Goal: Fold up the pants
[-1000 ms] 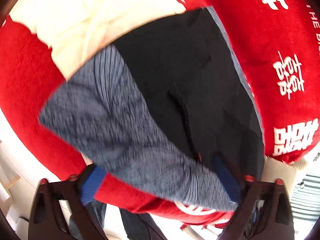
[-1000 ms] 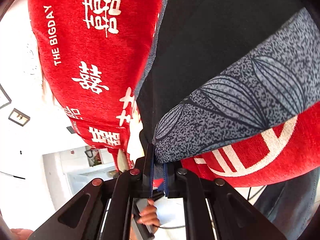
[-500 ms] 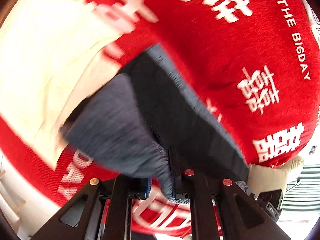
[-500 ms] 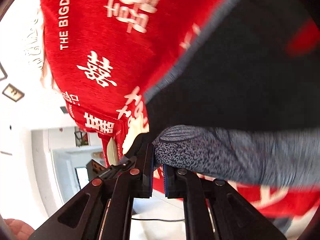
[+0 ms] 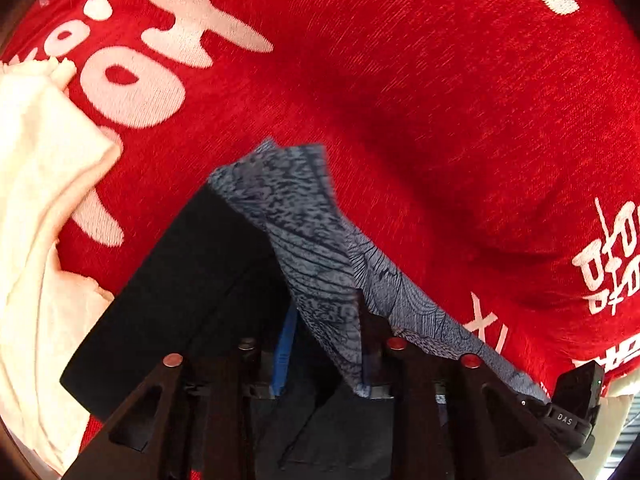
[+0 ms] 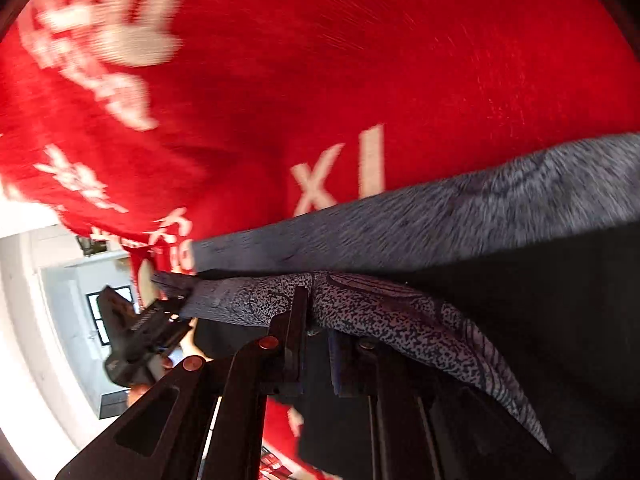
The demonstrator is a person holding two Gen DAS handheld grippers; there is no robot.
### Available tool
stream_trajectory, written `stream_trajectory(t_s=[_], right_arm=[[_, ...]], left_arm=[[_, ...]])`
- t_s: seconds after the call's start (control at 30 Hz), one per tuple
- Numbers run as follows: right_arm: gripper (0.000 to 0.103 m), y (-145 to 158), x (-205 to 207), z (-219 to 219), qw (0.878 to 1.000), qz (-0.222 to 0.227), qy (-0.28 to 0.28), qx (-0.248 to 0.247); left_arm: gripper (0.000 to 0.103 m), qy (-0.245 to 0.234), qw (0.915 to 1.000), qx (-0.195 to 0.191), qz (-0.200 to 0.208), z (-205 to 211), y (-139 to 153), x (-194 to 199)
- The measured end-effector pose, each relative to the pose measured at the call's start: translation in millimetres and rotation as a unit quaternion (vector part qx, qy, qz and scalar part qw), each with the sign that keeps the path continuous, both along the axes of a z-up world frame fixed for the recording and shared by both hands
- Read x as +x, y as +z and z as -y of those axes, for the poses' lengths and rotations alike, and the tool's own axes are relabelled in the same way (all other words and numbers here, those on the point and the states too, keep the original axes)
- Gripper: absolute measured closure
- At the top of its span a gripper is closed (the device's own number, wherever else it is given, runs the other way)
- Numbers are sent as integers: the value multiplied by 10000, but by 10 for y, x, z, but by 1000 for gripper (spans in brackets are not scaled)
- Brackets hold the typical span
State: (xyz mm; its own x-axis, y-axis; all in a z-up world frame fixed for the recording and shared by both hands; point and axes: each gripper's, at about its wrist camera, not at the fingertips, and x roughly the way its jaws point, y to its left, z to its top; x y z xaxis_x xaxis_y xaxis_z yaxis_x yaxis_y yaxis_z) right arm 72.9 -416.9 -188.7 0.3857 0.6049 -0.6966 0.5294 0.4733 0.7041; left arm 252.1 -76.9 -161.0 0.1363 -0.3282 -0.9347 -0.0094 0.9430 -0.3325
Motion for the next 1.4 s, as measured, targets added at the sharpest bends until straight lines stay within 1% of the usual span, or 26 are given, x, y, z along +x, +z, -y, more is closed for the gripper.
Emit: stream_trajectory(t_s=[0.03,0.07,0.1,0.13,0.17,0.2,0.23,0.3,0.33,0.37,0.4,0.5,0.6,0.67,0.73,0.83,0.9,0.97,1.03,1.07,1.13,1.17,1.27,1.33,1.4], right_arm=[[92,-22,9,12,10000,5,3,5],[92,-21,10,25,10000,18,3,38],[90,-11,1,34,9999,29,14,96],[89,4,-3,44,9999,35,27,122],[83,44,-9,60,9999,41,45,106],[72,76,-17,76,9999,58,63,96],[65,115,-25,93,9999,95,82,81],[40,256,-78,150,9996,289,47,-19],[34,331,-104,168,9992,377,11,-106],[24,462,-138,190,9985,454,-55,-297],[22,551,-183,198,9977,491,-100,-447],[22,810,-388,209,9947,538,-177,-862],[22,992,-730,260,9904,487,-221,-1275],[22,1061,-1031,281,9875,400,-263,-1502],[22,1093,-1363,271,9849,278,-329,-1678],[22,1120,-1849,243,9793,33,-488,-1966],[22,1173,-2185,192,9737,-136,-637,-2181],[22,1236,-2544,152,9685,-244,-896,-2312],[22,1246,-2877,135,9644,-390,-1183,-2332],[22,1226,-2988,112,9624,-460,-1276,-2354],[22,1234,-3271,73,9558,-616,-1498,-2452],[22,1231,-3453,56,9517,-695,-1622,-2511],[22,1213,-3853,48,9409,-997,-1849,-2656],[22,1187,-4079,58,9362,-1153,-1972,-2671],[22,1149,-4303,67,9330,-1256,-2072,-2663]], left_arm=[[67,-18,10000,43,25,-2,54,15],[53,-9,9999,98,105,-27,140,27],[40,44,9994,254,243,-74,238,21],[22,135,9976,493,473,-124,363,21],[20,163,9950,666,723,-162,491,13],[20,76,9938,757,809,-174,572,8],[20,-49,9929,863,814,-169,626,-7],[20,-336,9898,1132,792,-95,678,-108],[20,-514,9878,1249,771,-51,691,-194],[20,-723,9854,1351,742,19,692,-307],[20,-902,9835,1400,714,96,670,-446],[20,-1461,9778,1424,469,381,586,-856],[20,-1984,9712,1304,229,698,508,-1278],[20,-2356,9638,1243,111,924,450,-1554],[20,-2709,9551,1197,65,1163,492,-1810],[20,-3254,9391,1096,177,1434,508,-2154],[20,-3611,9249,1151,304,1581,518,-2352],[20,-3880,9133,1175,394,1683,557,-2539],[20,-4066,9059,1053,541,1693,646,-2633],[20,-4176,9004,1033,645,1702,688,-2698],[20,-4319,8921,1103,746,1691,714,-2805],[20,-4348,8905,1121,733,1674,727,-2860],[20,-4362,8914,1037,661,1573,774,-2923],[20,-4394,8897,1079,614,1539,771,-2990],[20,-4409,8894,1077,544,1590,748,-3095]])
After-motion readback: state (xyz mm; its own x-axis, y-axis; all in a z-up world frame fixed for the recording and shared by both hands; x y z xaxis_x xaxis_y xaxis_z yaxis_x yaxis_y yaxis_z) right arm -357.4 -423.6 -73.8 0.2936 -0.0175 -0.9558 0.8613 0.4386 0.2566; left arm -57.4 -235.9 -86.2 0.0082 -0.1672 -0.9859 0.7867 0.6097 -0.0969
